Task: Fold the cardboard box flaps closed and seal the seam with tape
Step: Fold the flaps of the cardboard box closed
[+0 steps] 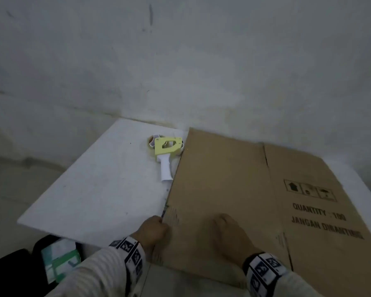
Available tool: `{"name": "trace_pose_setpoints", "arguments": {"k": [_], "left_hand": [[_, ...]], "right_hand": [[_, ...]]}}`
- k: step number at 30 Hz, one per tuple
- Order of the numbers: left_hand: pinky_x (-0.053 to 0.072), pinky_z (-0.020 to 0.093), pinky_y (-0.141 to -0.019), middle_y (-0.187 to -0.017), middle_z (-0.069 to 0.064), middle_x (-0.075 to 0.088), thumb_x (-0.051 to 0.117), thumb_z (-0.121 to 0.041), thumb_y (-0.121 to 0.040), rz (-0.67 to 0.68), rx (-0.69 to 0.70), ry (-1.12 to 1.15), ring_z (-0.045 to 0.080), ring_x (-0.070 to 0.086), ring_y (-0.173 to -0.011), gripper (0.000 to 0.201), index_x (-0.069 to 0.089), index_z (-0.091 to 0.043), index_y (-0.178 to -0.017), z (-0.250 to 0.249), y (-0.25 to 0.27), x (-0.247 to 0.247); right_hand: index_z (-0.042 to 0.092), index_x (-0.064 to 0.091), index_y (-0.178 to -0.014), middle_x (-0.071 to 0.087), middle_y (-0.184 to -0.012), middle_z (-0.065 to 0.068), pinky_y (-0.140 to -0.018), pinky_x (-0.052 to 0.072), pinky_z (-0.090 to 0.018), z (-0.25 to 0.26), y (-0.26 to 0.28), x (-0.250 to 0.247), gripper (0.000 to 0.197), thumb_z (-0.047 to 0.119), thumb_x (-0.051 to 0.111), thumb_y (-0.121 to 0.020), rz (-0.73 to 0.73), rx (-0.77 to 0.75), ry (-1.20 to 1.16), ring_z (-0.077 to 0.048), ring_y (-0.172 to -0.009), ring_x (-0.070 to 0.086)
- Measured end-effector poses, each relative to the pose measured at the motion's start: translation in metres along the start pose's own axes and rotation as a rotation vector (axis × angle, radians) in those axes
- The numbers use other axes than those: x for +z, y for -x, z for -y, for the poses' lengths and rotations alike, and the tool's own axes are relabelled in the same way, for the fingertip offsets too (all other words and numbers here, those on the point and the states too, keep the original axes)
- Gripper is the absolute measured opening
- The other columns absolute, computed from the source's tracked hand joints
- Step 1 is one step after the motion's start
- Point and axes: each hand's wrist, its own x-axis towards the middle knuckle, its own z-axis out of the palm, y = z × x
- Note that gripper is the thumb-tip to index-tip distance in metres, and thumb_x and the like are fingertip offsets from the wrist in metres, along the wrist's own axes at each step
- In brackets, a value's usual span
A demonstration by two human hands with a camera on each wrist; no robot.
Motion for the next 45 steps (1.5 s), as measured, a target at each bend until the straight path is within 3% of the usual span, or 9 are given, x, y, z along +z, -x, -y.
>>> {"name": "trace_pose_setpoints", "arguments": {"k": [8,11,14,19,23,27,34,37,45], "left_hand": [[0.051,0.027,-0.066,-0.108,0.010,0.061,0.046,-0.002,-0.090,0.063,0.057,0.484,0.024,0.060,-0.090,0.039,0.042,-0.026,-0.121,-0.020,0.017,-0.025],[0.054,0.030,-0.063,-0.105,0.011,0.064,0.046,-0.003,-0.092,0.112,0.050,0.572,0.024,0.063,-0.085,0.030,0.049,-0.016,-0.119,-0.031,0.017,-0.034],[0.055,0.031,-0.059,-0.103,0.014,0.063,0.043,-0.007,-0.096,0.127,0.133,0.519,0.024,0.062,-0.079,0.022,0.053,-0.008,-0.115,-0.041,0.019,-0.042],[0.050,0.031,-0.071,-0.087,0.010,0.062,0.037,-0.003,-0.095,0.069,0.423,0.114,0.021,0.061,-0.076,0.032,0.061,-0.013,-0.114,-0.049,0.015,-0.056],[0.043,0.026,-0.099,-0.115,0.002,0.054,0.058,-0.008,-0.087,-0.023,0.714,-0.385,0.020,0.054,-0.112,0.032,0.066,-0.019,-0.116,-0.062,0.011,-0.064],[0.039,0.019,-0.093,-0.118,-0.011,0.058,0.052,-0.020,-0.096,-0.044,0.799,-0.277,0.007,0.053,-0.109,0.025,0.063,-0.023,-0.118,-0.089,0.025,-0.066],[0.037,0.004,-0.071,-0.090,-0.020,0.058,0.050,-0.023,-0.097,-0.152,0.983,-0.153,-0.003,0.057,-0.090,0.016,0.061,-0.029,-0.106,-0.146,0.051,-0.064],[0.040,0.022,-0.073,-0.092,-0.007,0.060,0.047,-0.037,-0.093,-0.230,0.956,-0.067,0.018,0.060,-0.095,0.030,0.067,-0.018,-0.106,-0.166,0.059,-0.063],[0.057,0.040,-0.076,-0.089,-0.008,0.071,0.050,-0.024,-0.097,-0.226,0.881,0.320,0.019,0.068,-0.085,0.026,0.064,-0.040,-0.082,-0.193,0.064,-0.067]], "right_hand": [[0.022,0.024,-0.150,0.019,-0.158,0.002,-0.119,0.018,-0.031,0.032,0.028,-0.014,0.129,0.094,-0.003,-0.047,0.113,-0.096,-0.064,-0.016,-0.144,0.021],[0.023,0.018,-0.152,0.014,-0.159,0.005,-0.115,0.016,-0.024,0.044,0.047,-0.042,0.104,0.084,0.027,-0.068,0.185,-0.153,-0.017,-0.014,-0.143,0.020],[0.025,0.020,-0.151,0.022,-0.157,0.004,-0.112,0.025,-0.024,0.042,0.055,-0.056,0.064,0.037,0.048,-0.095,0.078,-0.194,0.110,-0.016,-0.140,0.029],[0.033,0.055,-0.123,0.065,-0.118,0.005,-0.082,0.052,-0.032,0.035,0.062,-0.092,0.038,0.017,0.050,-0.089,-0.250,-0.126,0.216,-0.018,-0.103,0.062],[0.027,0.063,-0.106,0.069,-0.096,0.002,-0.066,0.047,-0.031,0.041,0.076,-0.133,0.028,0.013,0.053,-0.084,-0.405,-0.088,0.284,-0.023,-0.087,0.065],[0.023,0.067,-0.084,0.066,-0.067,-0.002,-0.055,0.044,-0.030,0.036,0.085,-0.178,0.020,0.009,0.062,-0.071,-0.675,-0.090,0.382,-0.027,-0.060,0.062],[0.018,0.069,-0.089,0.068,-0.071,-0.003,-0.061,0.033,-0.031,0.022,0.093,-0.253,0.028,0.006,0.054,-0.069,-1.023,-0.117,0.469,-0.029,-0.062,0.061],[0.014,0.068,-0.097,0.069,-0.078,-0.008,-0.065,0.042,-0.036,0.018,0.099,-0.281,0.033,0.004,0.051,-0.071,-1.083,-0.122,0.442,-0.032,-0.069,0.062],[0.009,0.059,-0.126,0.068,-0.113,-0.015,-0.092,0.048,-0.046,0.018,0.083,-0.311,0.049,-0.001,0.050,-0.079,-1.151,-0.218,0.325,-0.035,-0.105,0.061]]}}
